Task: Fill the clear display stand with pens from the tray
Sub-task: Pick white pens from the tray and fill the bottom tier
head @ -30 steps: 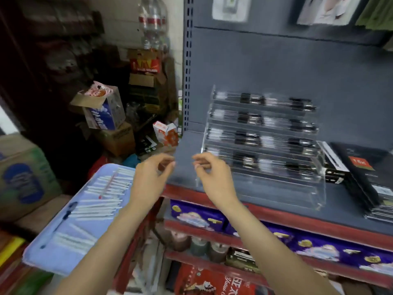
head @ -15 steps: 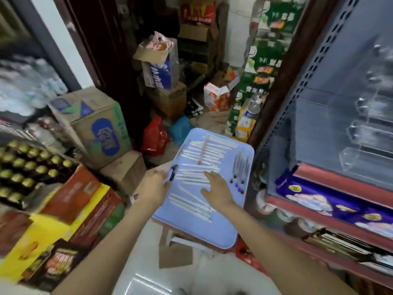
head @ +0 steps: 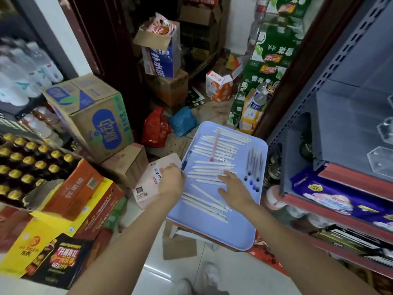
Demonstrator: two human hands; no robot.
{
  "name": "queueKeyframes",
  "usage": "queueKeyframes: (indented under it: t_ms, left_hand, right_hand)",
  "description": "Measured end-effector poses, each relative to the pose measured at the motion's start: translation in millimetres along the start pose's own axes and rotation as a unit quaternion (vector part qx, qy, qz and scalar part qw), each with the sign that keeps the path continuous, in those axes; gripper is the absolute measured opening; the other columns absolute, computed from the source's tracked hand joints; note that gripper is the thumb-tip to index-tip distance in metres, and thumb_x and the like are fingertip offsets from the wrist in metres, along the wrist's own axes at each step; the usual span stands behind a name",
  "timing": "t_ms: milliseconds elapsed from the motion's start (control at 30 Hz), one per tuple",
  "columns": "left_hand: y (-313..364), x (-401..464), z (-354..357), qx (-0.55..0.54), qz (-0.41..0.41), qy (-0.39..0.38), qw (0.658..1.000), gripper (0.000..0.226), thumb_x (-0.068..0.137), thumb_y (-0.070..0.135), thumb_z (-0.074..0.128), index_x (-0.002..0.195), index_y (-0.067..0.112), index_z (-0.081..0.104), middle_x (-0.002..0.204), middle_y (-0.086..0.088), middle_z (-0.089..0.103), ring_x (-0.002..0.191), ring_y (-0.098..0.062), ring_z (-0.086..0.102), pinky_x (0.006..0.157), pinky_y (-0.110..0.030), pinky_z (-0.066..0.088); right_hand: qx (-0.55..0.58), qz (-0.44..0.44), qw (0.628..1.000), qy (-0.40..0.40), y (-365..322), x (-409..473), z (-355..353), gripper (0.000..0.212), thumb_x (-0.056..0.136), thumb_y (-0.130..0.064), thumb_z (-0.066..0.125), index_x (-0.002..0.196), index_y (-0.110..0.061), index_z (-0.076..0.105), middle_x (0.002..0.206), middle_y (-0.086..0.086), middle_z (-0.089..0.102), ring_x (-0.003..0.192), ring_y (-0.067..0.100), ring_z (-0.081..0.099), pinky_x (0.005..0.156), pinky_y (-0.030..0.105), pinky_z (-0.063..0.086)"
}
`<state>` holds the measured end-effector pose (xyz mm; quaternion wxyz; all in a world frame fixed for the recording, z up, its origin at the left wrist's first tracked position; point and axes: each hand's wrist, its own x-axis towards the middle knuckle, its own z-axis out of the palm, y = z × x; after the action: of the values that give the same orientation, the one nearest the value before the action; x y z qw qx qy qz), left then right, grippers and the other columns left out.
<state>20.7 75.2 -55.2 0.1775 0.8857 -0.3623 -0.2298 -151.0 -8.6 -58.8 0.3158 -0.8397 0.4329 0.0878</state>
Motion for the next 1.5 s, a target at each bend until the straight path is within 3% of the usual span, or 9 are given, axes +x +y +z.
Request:
queueKeyframes:
  t_ms: [233,567,767,933,1100,1200,1300,1400,1500]
  left_hand:
    - [18.8,24.3,-5.4,0.017,0.06,-0.015,0.998,0.025,0.094,0.007,0.043,0.114,-0.005,0.047,0.123,-0.022,0.045,0.103,-0.038,0.052,0.082,-0.04,0.043]
    - [41.5,48.2,2.6,0.071,0.006,-0.011,0.997,0.022,0.094,0.007,0.045,0.11,-0.005,0.055,0.123,-0.02,0.048,0.107,-0.033,0.053,0.083,-0.037,0.044]
    - [43.0,29.1,8.9,-0.055,0.017,-0.01,0.998,0.012,0.094,0.007,0.044,0.087,-0.001,0.048,0.1,-0.034,0.058,0.096,-0.042,0.057,0.08,-0.046,0.039]
    - [50.9,21.3,24.5,-0.181,0.086,-0.102,0.974,0.018,0.095,0.014,0.048,0.083,0.001,0.05,0.085,-0.012,0.062,0.074,-0.021,0.051,0.06,-0.028,0.03]
    - [63.2,15.1,21.0,-0.328,0.06,-0.156,0.93,0.021,0.096,0.02,0.049,0.079,0.012,0.057,0.072,0.002,0.061,0.057,-0.001,0.051,0.047,-0.012,0.033]
    - [68.1,10.4,14.2,-0.344,0.049,-0.161,0.924,0.02,0.098,0.02,0.046,0.091,0.007,0.06,0.071,0.0,0.059,0.042,0.004,0.044,0.045,-0.008,0.031]
    - [71.5,5.1,6.3,-0.351,0.033,-0.149,0.924,0.022,0.099,0.015,0.042,0.088,0.008,0.06,0.067,-0.002,0.055,0.039,0.002,0.042,0.043,-0.008,0.03]
    - [75.4,-1.8,-5.6,-0.378,0.047,-0.139,0.914,0.024,0.099,0.016,0.042,0.089,0.004,0.06,0.065,-0.005,0.052,0.037,-0.001,0.039,0.04,-0.009,0.028]
    - [81.8,-10.3,-16.1,-0.416,0.074,-0.14,0.895,0.023,0.098,0.017,0.045,0.102,0.002,0.062,0.069,0.001,0.061,0.042,-0.001,0.037,0.042,-0.011,0.029]
  right_hand:
    - [0.006,-0.008,0.999,0.035,-5.0,17.1,-10.4,0.049,0.099,-0.02,0.041,0.146,-0.014,0.028,0.155,0.002,0.018,0.143,0.023,0.018,0.111,0.032,0.027]
    - [0.029,0.0,1.0,0.012,9.8,31.3,-20.6,0.052,0.099,-0.019,0.043,0.147,-0.015,0.026,0.156,0.002,0.016,0.144,0.02,0.016,0.115,0.032,0.021]
    - [0.073,0.067,0.984,0.145,30.8,26.8,-34.0,0.044,0.097,-0.013,0.044,0.141,-0.011,0.037,0.149,0.007,0.029,0.14,0.023,0.024,0.111,0.037,0.031]
    - [0.006,0.16,0.976,0.147,50.5,31.7,-45.4,0.044,0.094,-0.015,0.047,0.136,-0.008,0.037,0.138,0.018,0.029,0.126,0.035,0.033,0.098,0.042,0.043]
    - [-0.05,0.19,0.968,0.154,61.6,44.8,-53.8,0.047,0.092,0.0,0.039,0.137,-0.004,0.027,0.121,0.025,0.04,0.103,0.038,0.048,0.075,0.039,0.043]
    - [0.015,0.218,0.959,0.179,62.4,48.5,-59.8,0.034,0.098,-0.012,0.034,0.129,0.003,0.034,0.12,0.026,0.051,0.106,0.037,0.055,0.08,0.039,0.045]
    - [0.077,0.217,0.957,0.175,60.2,46.4,-68.0,0.024,0.093,-0.002,0.046,0.114,0.006,0.041,0.094,0.023,0.058,0.081,0.037,0.061,0.063,0.037,0.047]
    - [0.189,0.16,0.955,0.164,43.9,27.6,-82.7,0.008,0.091,-0.002,0.044,0.084,0.002,0.047,0.073,0.015,0.05,0.062,0.028,0.049,0.057,0.033,0.039]
    - [0.369,0.085,0.911,0.165,26.0,2.4,-95.9,0.016,0.095,-0.003,0.042,0.099,0.0,0.058,0.078,0.009,0.056,0.053,0.015,0.053,0.057,0.03,0.05]
